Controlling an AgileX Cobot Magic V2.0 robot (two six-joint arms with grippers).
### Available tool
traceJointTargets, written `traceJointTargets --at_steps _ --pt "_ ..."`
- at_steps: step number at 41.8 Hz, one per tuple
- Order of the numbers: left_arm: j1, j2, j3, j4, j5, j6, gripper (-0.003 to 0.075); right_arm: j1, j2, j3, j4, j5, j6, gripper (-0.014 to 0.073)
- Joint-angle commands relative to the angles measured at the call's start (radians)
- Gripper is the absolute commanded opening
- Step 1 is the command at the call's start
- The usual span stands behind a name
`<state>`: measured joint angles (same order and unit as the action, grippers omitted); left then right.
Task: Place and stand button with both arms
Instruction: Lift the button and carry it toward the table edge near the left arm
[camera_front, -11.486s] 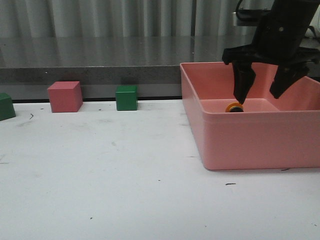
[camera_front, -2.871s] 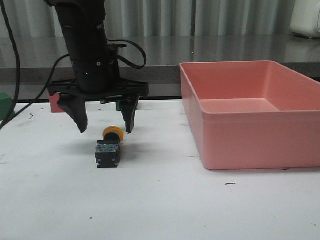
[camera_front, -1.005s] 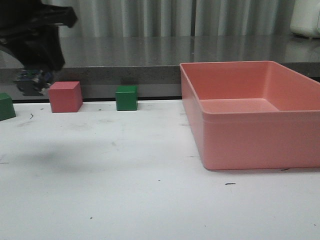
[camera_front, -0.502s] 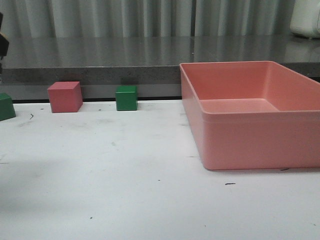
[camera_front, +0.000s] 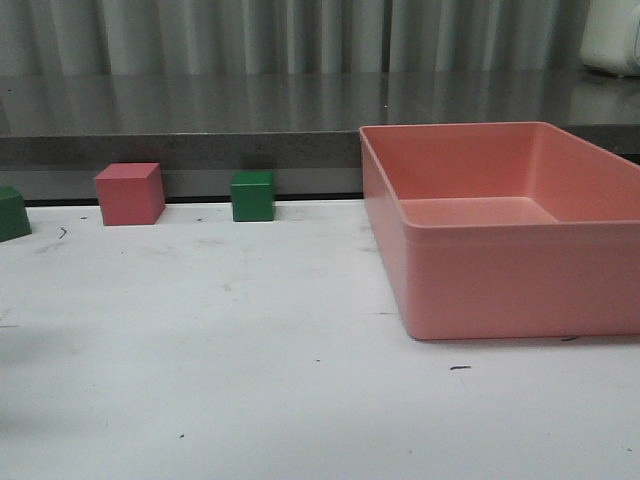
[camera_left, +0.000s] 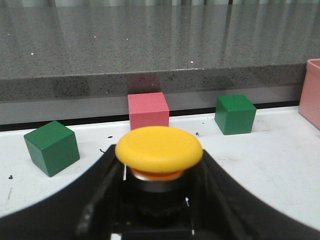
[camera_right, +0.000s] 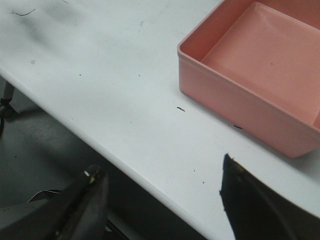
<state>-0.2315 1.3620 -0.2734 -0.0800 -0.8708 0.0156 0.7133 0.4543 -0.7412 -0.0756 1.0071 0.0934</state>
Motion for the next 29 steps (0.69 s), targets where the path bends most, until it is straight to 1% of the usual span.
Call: traceJointTargets --at_steps 1,3,11,13,22,29 --pt "0.003 0.071 -0.02 -0.001 -0.219 -0.048 0.0188 -0.003 0.004 -0.026 -0.004 -0.066 -0.006 0.0499" --pt "0.003 0.115 -0.02 0.001 -0.275 -0.093 0.0188 -0.003 0.004 -0.026 -0.004 -0.066 -0.006 0.0499" --pt "0.003 0.281 -0.02 0.08 -0.459 -0.109 0.0188 -0.003 0.004 -0.026 -0.004 -0.066 -0.006 0.0499" --pt "0.003 0.315 -0.021 0.08 -0.493 -0.112 0.0189 -0.003 0.004 -0.026 -0.004 -0.066 -0.006 0.0499" --pt "0.003 0.438 -0.061 0.08 -0.497 -0.143 0.0188 -0.003 0.004 -0.026 -0.004 -0.066 -0.006 0.0499" --pt "0.003 0.465 -0.094 0.085 -0.497 -0.143 0.0189 -0.003 0.004 -0.026 -0.004 -0.066 -0.006 0.0499"
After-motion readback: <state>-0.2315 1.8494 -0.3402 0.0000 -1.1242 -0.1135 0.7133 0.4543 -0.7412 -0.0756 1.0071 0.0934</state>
